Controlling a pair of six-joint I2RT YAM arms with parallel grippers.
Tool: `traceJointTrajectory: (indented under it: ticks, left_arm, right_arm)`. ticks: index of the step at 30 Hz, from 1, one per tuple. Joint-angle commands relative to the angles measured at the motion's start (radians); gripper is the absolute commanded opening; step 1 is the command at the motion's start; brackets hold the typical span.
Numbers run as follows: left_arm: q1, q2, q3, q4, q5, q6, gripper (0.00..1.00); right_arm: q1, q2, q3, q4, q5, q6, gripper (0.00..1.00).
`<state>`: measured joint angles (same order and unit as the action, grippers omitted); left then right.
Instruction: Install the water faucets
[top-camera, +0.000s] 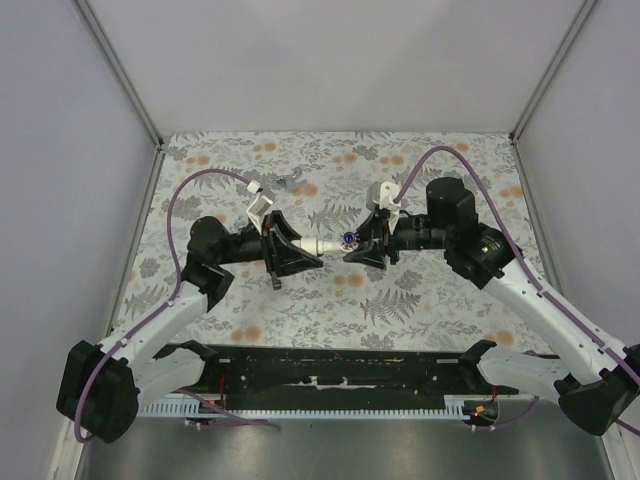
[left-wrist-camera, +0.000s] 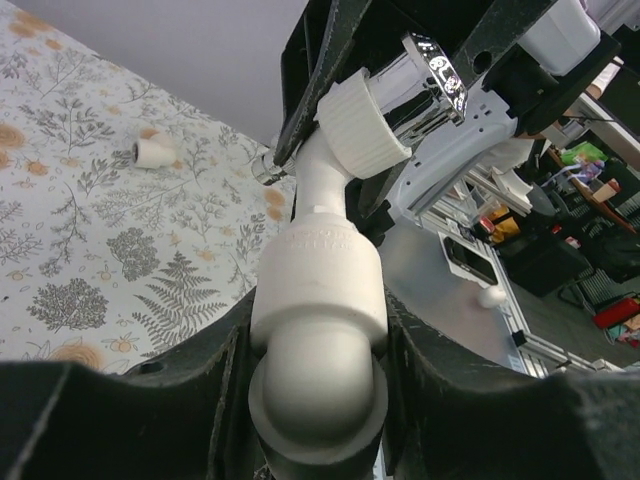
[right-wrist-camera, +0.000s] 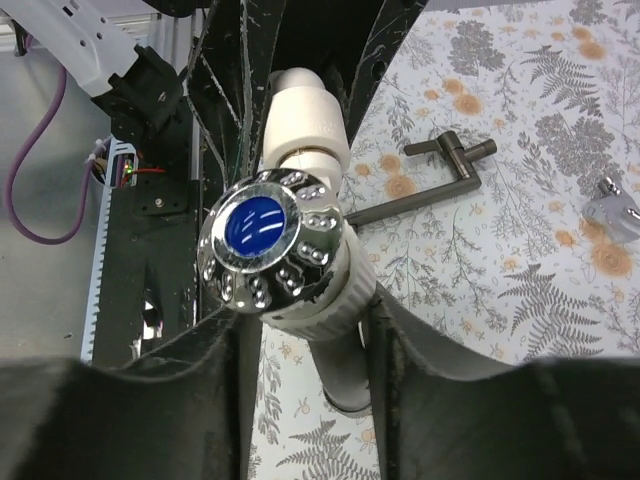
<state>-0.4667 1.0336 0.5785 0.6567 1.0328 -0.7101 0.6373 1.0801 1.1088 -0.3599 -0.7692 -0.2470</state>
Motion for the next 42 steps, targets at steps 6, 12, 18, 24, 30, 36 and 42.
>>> traceJointTrajectory:
  ticks: [6,12,18,24,30,36,42]
  left_arm:
    - [-0.001,-0.073,0.038,-0.057,0.010,0.200,0.02]
    - [-0.001,-0.194,0.047,-0.293,-0.063,0.500,0.02]
    - [-0.003,-0.285,0.043,-0.368,-0.203,0.662,0.02]
    - [-0.024,-0.333,0.047,-0.489,-0.338,0.856,0.02]
    - [-0.023,-0.314,0.064,-0.483,-0.350,0.772,0.02]
    - [-0.018,-0.305,0.067,-0.460,-0.341,0.612,0.58]
    - [0.033,-0.259,0.070,-0.350,-0.185,0.451,0.80]
  right_arm:
    - [-0.007,0.067,0.036,0.136,-0.107,0.296,0.00]
    - [-0.024,0.151,0.071,0.151,-0.139,0.518,0.00]
    - [-0.037,0.224,0.103,0.119,-0.094,0.748,0.00]
    - [-0.039,0.273,0.126,0.072,-0.078,0.851,0.00]
    - [-0.041,0.254,0.122,0.072,-0.029,0.698,0.00]
    - [-0.056,0.210,0.089,0.107,-0.010,0.559,0.00]
    - [-0.087,0.172,0.040,0.197,-0.073,0.468,0.00]
